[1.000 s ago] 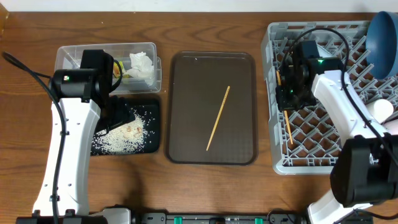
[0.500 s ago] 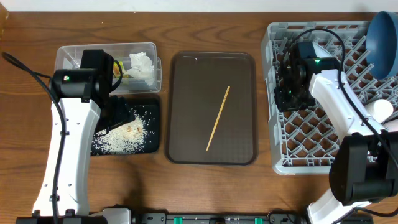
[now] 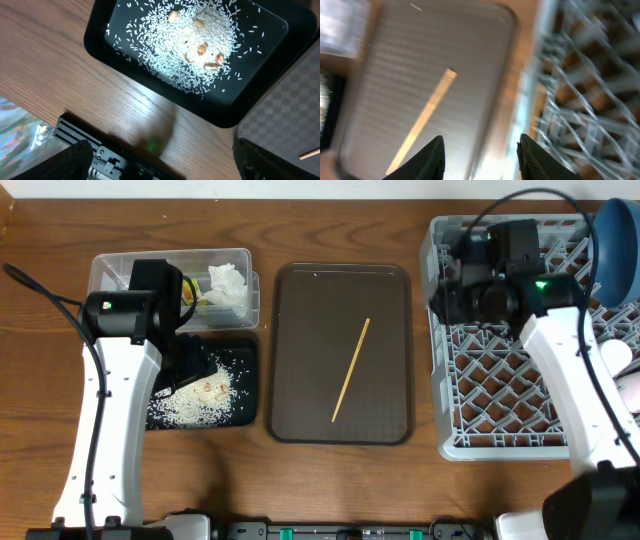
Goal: Sort waste into correct bins and load items into the dishwasher rack
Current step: 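Grasp the second wooden chopstick on the brown tray with the right gripper, then insert the second chopstick into the rack's front edge with the right gripper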
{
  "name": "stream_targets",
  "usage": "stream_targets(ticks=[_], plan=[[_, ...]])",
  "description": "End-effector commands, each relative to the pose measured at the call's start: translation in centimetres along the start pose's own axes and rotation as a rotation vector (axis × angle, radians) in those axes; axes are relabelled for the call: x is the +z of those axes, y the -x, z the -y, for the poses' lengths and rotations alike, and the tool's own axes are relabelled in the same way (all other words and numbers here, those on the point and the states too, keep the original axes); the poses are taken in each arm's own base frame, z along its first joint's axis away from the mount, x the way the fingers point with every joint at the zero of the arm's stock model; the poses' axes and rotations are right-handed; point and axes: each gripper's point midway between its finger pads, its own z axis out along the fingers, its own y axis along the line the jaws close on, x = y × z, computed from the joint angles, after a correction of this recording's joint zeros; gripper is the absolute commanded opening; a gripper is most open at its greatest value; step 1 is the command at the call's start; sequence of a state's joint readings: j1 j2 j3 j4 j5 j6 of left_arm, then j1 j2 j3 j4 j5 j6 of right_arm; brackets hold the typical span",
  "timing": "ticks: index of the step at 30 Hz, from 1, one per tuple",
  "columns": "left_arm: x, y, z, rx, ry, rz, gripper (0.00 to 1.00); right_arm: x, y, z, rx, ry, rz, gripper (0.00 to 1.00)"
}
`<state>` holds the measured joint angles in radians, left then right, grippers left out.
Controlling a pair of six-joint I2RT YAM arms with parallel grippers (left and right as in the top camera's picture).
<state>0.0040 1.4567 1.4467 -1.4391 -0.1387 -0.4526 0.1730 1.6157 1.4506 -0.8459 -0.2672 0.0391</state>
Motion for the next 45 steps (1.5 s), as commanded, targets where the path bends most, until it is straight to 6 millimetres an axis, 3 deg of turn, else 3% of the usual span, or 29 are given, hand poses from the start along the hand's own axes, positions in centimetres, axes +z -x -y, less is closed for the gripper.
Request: stream_targets(ticks=[1, 5, 10, 16, 20, 25, 33, 38, 41, 45], plan=[[-0.2, 0.0, -0.6, -0.019, 0.014, 0.015, 0.92, 2.0, -0.7, -4.5, -0.028, 0.121, -0.042, 0.48], [-0.2, 0.0, -0.6, -0.019, 0.014, 0.015, 0.93, 5.6, -2.1, -7.7, -0.03, 0.112, -0.104, 0.48], [-0.2, 0.0, -0.6, -0.018, 0.014, 0.015, 0.93, 10.9, -5.5, -9.1, 0.032, -0.022, -0.206, 0.48], [-0.2, 0.0, -0.6, -0.018, 0.014, 0.014, 0.93, 15.6, -9.7, -8.9, 0.096, -0.202, -0.289, 0.47], [-0.2, 0.0, -0.6, -0.018, 0.014, 0.015, 0.93, 17.3, -11.6, -8.9, 0.13, -0.246, -0.332, 0.46], [-0.2, 0.0, -0.6, -0.018, 0.014, 0.015, 0.92, 18.1, -12.6, -8.3, 0.151, -0.273, -0.357, 0.4], [-0.2, 0.0, -0.6, -0.018, 0.014, 0.014, 0.92, 18.4, -14.3, -6.7, 0.162, -0.349, -0.409, 0.07], [-0.2, 0.0, -0.6, -0.018, 0.014, 0.015, 0.92, 17.8, -14.5, -5.4, 0.181, -0.382, -0.434, 0.01], [-0.2, 0.0, -0.6, -0.018, 0.015, 0.015, 0.92, 16.9, -13.9, -4.7, 0.189, -0.389, -0.441, 0.01], [-0.2, 0.0, -0.6, -0.018, 0.014, 0.015, 0.92, 14.6, -11.2, -4.3, 0.123, -0.348, -0.4, 0.01]])
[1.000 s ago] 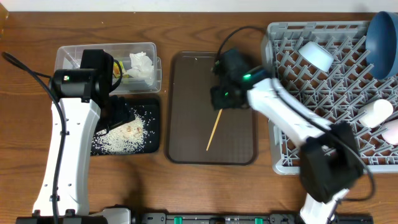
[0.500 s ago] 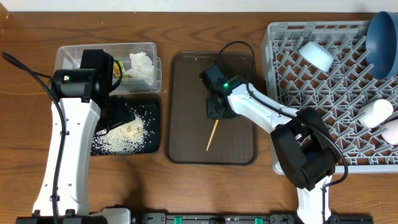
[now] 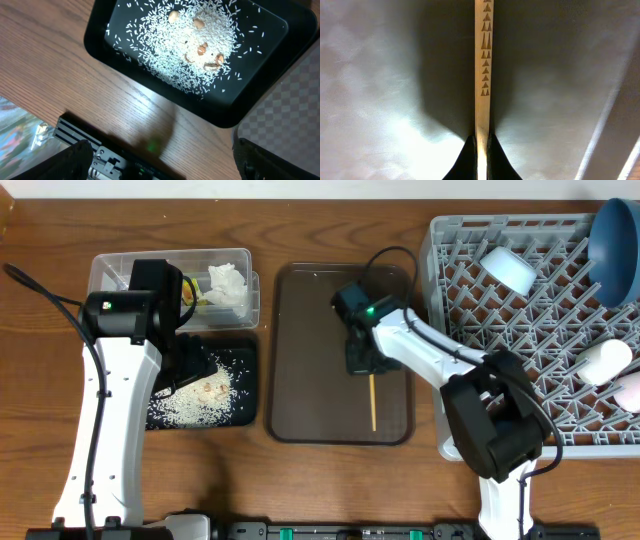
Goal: Sort waste into correct bins and load items into the dishwasher rack
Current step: 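Insert the second chopstick into the rack's front edge with the right gripper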
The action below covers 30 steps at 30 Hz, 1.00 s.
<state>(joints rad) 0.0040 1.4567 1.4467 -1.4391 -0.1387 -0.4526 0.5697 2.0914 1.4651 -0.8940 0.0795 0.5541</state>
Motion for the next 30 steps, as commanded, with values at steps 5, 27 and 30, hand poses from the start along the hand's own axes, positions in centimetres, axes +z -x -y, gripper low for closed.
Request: stream_targets(ticks=[5, 27, 30], plan=[[-0.2, 0.1, -0.5, -0.019, 0.012, 0.019, 0.93, -9.0, 4.0, 2.3, -0.126, 0.086, 0.193, 0.01], [-0.2, 0.2, -0.4, -0.021, 0.009, 0.024, 0.93, -12.3, 2.7, 15.5, -0.061, 0.024, 0.152, 0.01], [-0.2, 0.2, -0.4, -0.02, 0.009, 0.024, 0.93, -10.6, 2.7, 15.5, -0.05, 0.015, 0.104, 0.01]])
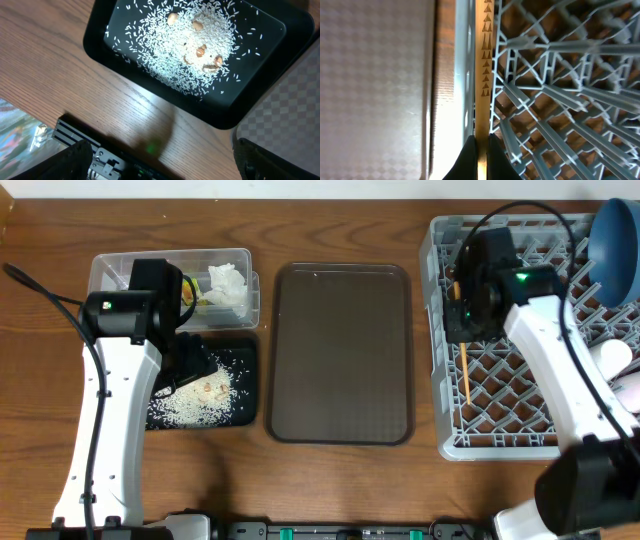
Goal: Sort waste into correct bins and load items into the dishwasher rack
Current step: 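Insert the second chopstick into the rack's front edge with the right gripper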
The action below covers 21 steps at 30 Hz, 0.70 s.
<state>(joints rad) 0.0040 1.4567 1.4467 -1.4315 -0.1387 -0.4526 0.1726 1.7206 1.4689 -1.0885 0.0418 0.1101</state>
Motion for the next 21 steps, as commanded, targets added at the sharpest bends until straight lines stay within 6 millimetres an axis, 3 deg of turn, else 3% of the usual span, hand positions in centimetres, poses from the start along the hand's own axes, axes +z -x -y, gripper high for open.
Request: stream_targets(ticks=[1, 10, 21], plan=[[-0.2, 0.0, -0.5, -0.019, 0.013, 0.017, 0.93, 2.1, -0.7, 0.3, -0.012, -0.018, -0.062, 0.01], [-0.2, 0.1, -0.5, -0.019, 0.013, 0.018, 0.93, 6.3, -1.6, 0.3, -0.015, -0.033, -0.173, 0.01], [-0.2, 0.1, -0.5, -0.019, 0.012, 0.018, 0.93, 5.9, -1.9, 0.4, -0.017, -0.034, -0.18, 0.23]])
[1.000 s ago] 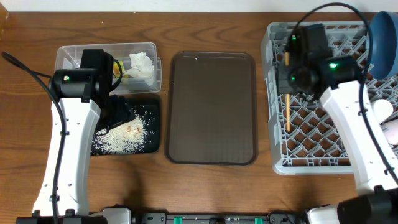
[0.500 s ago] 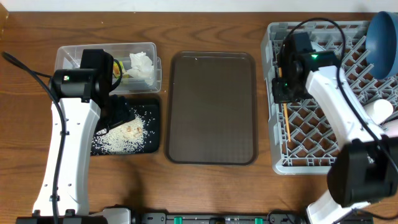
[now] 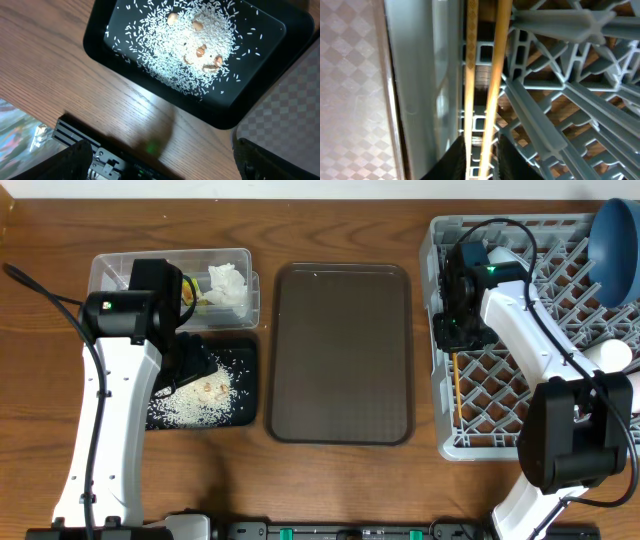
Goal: Sort waste into correct bins and load items into the dishwasher rack
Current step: 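Insert the second chopstick into the rack's front edge with the right gripper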
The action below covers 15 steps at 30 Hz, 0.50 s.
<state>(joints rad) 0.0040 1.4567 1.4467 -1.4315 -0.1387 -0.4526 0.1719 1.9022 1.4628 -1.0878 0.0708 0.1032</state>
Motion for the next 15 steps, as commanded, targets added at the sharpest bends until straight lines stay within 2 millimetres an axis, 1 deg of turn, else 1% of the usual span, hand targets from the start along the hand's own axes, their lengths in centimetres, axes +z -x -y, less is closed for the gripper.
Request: stream_targets(ticks=[1, 3, 6, 10, 13, 15], plan=[[-0.2, 0.1, -0.5, -0.019, 0.013, 0.018, 0.93, -0.6, 0.0, -0.1, -0.006, 0.016, 0.013, 0.24], [-0.2, 0.1, -0.5, -0.019, 0.013, 0.018, 0.93, -1.5, 0.3, 0.0, -0.007, 0.019, 0.041, 0.25], [-0.2, 0.0, -0.5, -0.019, 0.012, 0.017, 0.93, -3.5, 1.0, 0.2, 0.001, 0.024, 0.103, 0.26], [-0.2, 0.0, -0.2, -0.02, -0.006, 0.012, 0.93, -6.7, 1.9, 0.7, 0.017, 0.033, 0.214, 0.4], [-0.2, 0.1, 0.9, -0.016, -0.063, 0.01, 0.93, -8.9, 2.3, 0.9, 0.03, 0.055, 0.292, 0.46], [-0.3, 0.4, 1.8, 0.003, -0.109, 0.015, 0.93, -9.7, 2.5, 0.6, 0.034, 0.103, 0.32, 0.48]])
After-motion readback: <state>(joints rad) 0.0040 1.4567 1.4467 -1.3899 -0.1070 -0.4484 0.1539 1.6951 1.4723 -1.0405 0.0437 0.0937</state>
